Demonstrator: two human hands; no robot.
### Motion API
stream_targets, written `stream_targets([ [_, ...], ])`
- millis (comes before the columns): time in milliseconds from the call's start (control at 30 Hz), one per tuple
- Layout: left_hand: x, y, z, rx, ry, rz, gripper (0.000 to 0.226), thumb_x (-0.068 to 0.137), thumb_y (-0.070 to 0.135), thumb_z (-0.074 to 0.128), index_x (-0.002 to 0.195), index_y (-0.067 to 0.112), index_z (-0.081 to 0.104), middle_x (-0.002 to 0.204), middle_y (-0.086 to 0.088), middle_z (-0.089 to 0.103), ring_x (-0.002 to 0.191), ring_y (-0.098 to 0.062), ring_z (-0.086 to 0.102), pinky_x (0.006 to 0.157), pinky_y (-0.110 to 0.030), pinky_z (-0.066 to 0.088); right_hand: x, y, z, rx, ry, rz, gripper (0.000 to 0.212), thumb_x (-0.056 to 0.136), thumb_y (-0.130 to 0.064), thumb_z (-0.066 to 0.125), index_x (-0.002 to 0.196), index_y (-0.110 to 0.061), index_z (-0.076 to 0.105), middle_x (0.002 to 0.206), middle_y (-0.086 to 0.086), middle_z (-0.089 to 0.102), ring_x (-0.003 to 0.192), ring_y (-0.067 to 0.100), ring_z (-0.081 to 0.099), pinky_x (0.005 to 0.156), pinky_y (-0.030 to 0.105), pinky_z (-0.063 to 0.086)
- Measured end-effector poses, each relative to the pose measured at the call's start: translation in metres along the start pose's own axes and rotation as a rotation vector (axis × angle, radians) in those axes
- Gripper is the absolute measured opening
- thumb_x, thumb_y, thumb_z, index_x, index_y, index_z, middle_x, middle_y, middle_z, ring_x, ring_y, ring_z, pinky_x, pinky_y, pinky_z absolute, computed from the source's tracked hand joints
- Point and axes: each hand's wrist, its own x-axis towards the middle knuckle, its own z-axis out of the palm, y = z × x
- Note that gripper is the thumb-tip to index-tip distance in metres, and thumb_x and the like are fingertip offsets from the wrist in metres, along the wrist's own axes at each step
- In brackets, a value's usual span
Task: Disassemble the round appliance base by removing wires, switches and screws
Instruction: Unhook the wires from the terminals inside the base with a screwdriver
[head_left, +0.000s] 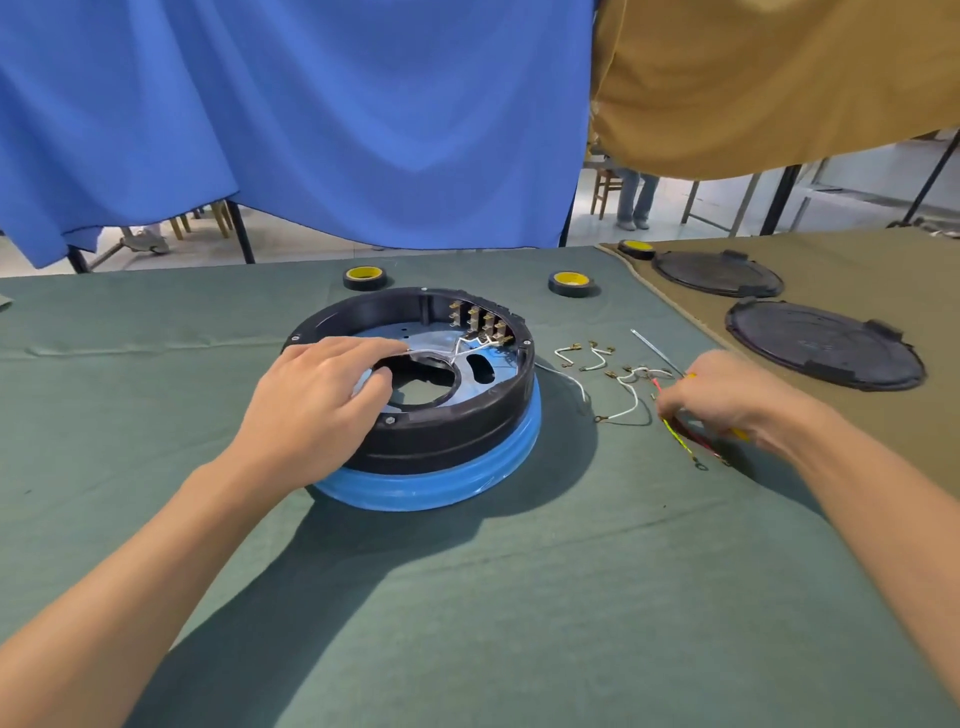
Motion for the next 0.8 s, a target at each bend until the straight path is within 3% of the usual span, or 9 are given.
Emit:
stream_targets([
  [167,0.0,-0.001,0.0,-0.016,0.009,0.003,0.05,0.087,0.033,0.031,0.125,0.024,0.062,0.129,0.007,0.061,0.124,-0.013,0.048,0.101,-0.035,0.033,-0.001,-0.002,0.005,-0.033,-0.005,-0.021,0.032,0.069,-0.017,0.074,0.057,-0.011,0.045,0.032,0.0,0.034,0.033,0.016,0.029,0.045,0.021,0.021],
  [400,0.002,-0.006,-0.005,-0.12,0.03,0.007,0.047,0.087,0.03,0.035,0.123,0.018,0.063,0.128,0.004,0.061,0.123,-0.014,0.05,0.106,-0.04,0.035,-0.007,-0.016,-0.002,-0.038,0.025,-0.096,0.026,0.076,-0.019,0.071,0.064,-0.01,0.05,0.057,0.009,0.037,0.054,0.021,0.031,0.054,0.03,0.024],
  [500,0.005,-0.016,-0.008,-0.236,0.107,-0.09,0.046,0.086,0.027,0.036,0.12,0.017,0.066,0.127,0.004,0.061,0.121,-0.013,0.05,0.104,-0.032,0.036,-0.017,-0.029,0.001,-0.014,0.057,-0.168,0.033,0.084,-0.034,0.068,0.067,-0.007,0.059,0.053,0.005,0.046,0.054,0.023,0.042,0.054,0.028,0.033],
  [633,0.003,-0.039,-0.008,-0.326,0.093,-0.2,0.033,0.097,0.012,0.042,0.123,0.014,0.063,0.139,0.003,0.051,0.131,-0.013,0.041,0.112,-0.033,0.029,-0.048,-0.056,0.017,0.062,-0.027,-0.263,0.055,0.086,-0.061,0.056,0.074,-0.009,0.071,0.038,-0.009,0.041,0.042,0.012,0.037,0.049,0.027,0.027],
  [733,0.0,-0.048,-0.003,-0.323,0.045,-0.151,0.035,0.101,0.002,0.037,0.125,0.009,0.06,0.141,0.002,0.048,0.135,-0.011,0.035,0.114,-0.023,0.021,-0.063,-0.077,0.033,0.142,-0.101,-0.278,0.071,0.081,-0.071,0.05,0.06,-0.003,0.057,0.041,-0.002,0.045,0.04,0.013,0.039,0.051,0.027,0.029],
  [800,0.0,-0.048,-0.001,-0.329,0.067,-0.139,0.035,0.101,0.001,0.036,0.126,0.008,0.059,0.138,0.0,0.05,0.133,-0.01,0.035,0.109,-0.012,0.019,-0.069,-0.088,0.045,0.141,-0.082,-0.282,0.069,0.08,-0.073,0.05,0.048,-0.013,0.042,0.037,-0.003,0.046,0.034,0.009,0.04,0.05,0.028,0.028],
])
